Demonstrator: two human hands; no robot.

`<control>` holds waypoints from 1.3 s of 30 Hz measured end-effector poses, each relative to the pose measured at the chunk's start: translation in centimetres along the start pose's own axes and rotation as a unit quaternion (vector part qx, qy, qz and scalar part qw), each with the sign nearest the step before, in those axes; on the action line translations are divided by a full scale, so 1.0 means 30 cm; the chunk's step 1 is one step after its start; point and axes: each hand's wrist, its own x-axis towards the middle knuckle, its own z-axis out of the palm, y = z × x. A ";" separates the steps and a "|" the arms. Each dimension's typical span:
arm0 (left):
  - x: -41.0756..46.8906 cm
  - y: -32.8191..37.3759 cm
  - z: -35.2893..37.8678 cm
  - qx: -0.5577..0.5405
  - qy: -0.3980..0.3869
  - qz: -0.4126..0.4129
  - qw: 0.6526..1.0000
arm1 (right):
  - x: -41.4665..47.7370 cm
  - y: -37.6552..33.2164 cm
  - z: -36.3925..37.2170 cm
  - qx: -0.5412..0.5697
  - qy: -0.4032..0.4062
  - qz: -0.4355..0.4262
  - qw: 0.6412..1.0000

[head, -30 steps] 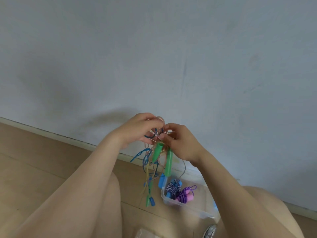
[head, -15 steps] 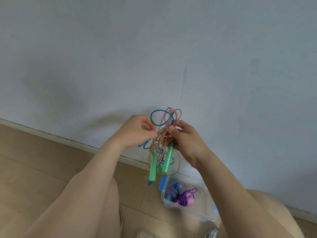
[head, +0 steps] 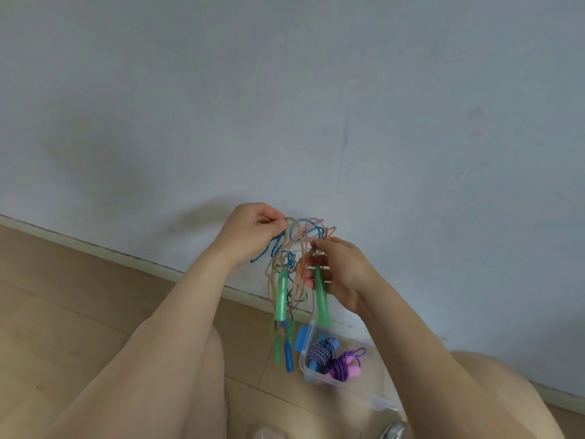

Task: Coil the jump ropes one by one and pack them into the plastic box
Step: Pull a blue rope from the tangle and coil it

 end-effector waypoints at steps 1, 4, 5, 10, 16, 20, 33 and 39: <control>-0.001 0.007 -0.002 -0.012 0.001 -0.005 1.000 | 0.003 0.005 0.003 -0.003 0.004 0.016 1.000; -0.008 0.021 -0.005 -0.052 -0.006 -0.033 0.998 | 0.006 0.015 0.011 -0.030 0.031 0.054 0.998; -0.010 0.024 -0.007 -0.058 -0.011 -0.043 0.997 | 0.009 0.019 0.013 -0.041 0.041 0.061 0.996; -0.019 0.038 -0.019 -0.062 -0.021 -0.046 0.997 | 0.017 0.031 0.018 -0.142 0.035 0.025 0.989; -0.005 0.017 -0.016 -0.018 0.096 0.027 0.995 | -0.005 0.057 0.034 -0.481 -0.036 -0.110 0.869; -0.007 0.020 -0.018 -0.020 0.127 0.093 0.987 | 0.001 0.079 0.032 -0.516 -0.014 -0.164 0.841; -0.020 0.016 -0.006 0.026 0.032 0.086 0.995 | -0.021 0.025 0.080 -0.079 0.011 -0.258 0.963; -0.013 0.020 0.000 -0.034 0.008 0.046 0.998 | -0.034 -0.003 0.050 -0.020 0.026 -0.198 0.980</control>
